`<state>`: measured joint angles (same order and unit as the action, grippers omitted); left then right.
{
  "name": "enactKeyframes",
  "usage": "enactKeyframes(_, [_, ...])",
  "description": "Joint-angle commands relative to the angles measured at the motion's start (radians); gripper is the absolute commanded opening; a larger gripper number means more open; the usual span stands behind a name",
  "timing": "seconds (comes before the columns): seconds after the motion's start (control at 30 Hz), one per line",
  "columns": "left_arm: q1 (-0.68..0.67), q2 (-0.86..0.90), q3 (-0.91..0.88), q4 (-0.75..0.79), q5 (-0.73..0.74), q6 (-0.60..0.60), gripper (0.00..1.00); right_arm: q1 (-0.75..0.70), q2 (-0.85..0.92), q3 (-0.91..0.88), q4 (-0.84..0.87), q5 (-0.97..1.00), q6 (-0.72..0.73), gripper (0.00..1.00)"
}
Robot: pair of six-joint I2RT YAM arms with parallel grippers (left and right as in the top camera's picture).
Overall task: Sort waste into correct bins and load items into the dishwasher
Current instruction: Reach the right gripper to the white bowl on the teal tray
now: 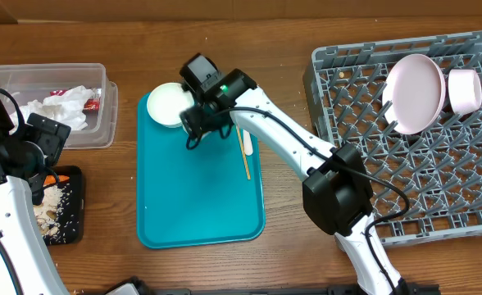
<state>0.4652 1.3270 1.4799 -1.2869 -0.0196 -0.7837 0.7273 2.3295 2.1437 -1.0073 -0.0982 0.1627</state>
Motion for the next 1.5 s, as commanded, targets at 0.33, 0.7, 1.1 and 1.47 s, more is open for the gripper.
enactKeyframes(0.33, [0.000, 0.005, 0.008, 0.002, -0.007, -0.009, 1.00, 0.079, 0.012, 0.026, 0.352, -0.035, -0.085, 0.74])
enactKeyframes(0.7, [0.000, 0.005, 0.008, 0.002, -0.007, -0.009, 1.00, 0.105, 0.143, 0.024, 0.374, -0.031, -0.102, 0.74])
enactKeyframes(1.1, [0.000, 0.005, 0.008, 0.002, -0.007, -0.009, 1.00, 0.124, 0.167, 0.024, 0.211, 0.076, -0.230, 0.67])
enactKeyframes(1.47, [0.000, 0.005, 0.008, 0.002, -0.007, -0.009, 1.00, 0.166, 0.167, 0.025, 0.142, 0.195, -0.293, 0.57])
